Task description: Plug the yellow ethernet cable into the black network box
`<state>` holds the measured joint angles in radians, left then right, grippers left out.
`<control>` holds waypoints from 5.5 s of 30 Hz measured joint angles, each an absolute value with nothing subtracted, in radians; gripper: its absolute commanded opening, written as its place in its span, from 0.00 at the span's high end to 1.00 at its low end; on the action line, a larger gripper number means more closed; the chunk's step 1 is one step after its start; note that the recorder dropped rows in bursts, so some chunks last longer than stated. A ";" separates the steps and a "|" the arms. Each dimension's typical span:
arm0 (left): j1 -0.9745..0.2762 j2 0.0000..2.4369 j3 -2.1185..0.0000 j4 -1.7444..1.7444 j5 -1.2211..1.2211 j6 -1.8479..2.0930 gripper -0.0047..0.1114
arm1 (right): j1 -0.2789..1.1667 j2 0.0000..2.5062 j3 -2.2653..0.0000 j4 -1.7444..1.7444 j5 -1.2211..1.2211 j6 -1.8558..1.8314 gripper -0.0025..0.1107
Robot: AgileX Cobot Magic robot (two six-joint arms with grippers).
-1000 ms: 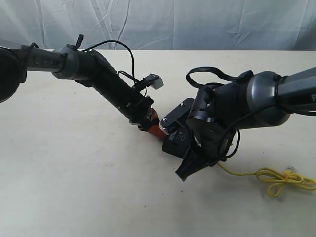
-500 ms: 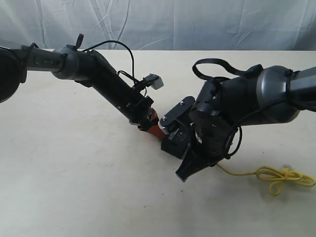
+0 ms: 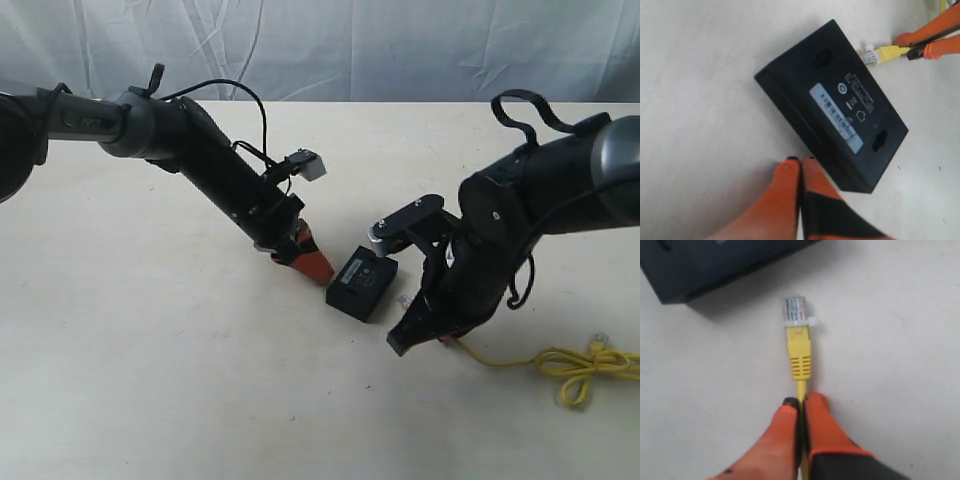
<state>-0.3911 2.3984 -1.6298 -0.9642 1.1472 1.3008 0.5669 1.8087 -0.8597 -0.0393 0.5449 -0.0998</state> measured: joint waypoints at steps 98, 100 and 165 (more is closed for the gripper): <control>-0.376 2.398 -1.630 -0.958 1.177 1.316 0.96 | 0.617 1.781 -0.767 0.061 0.288 -0.550 0.98; -0.376 2.398 -1.630 -0.958 1.181 1.316 0.96 | 0.617 1.781 -0.767 0.063 0.288 -0.550 0.98; -0.248 0.844 -0.675 -0.114 0.377 0.333 0.96 | 0.187 0.383 -0.493 0.285 0.333 -0.224 0.97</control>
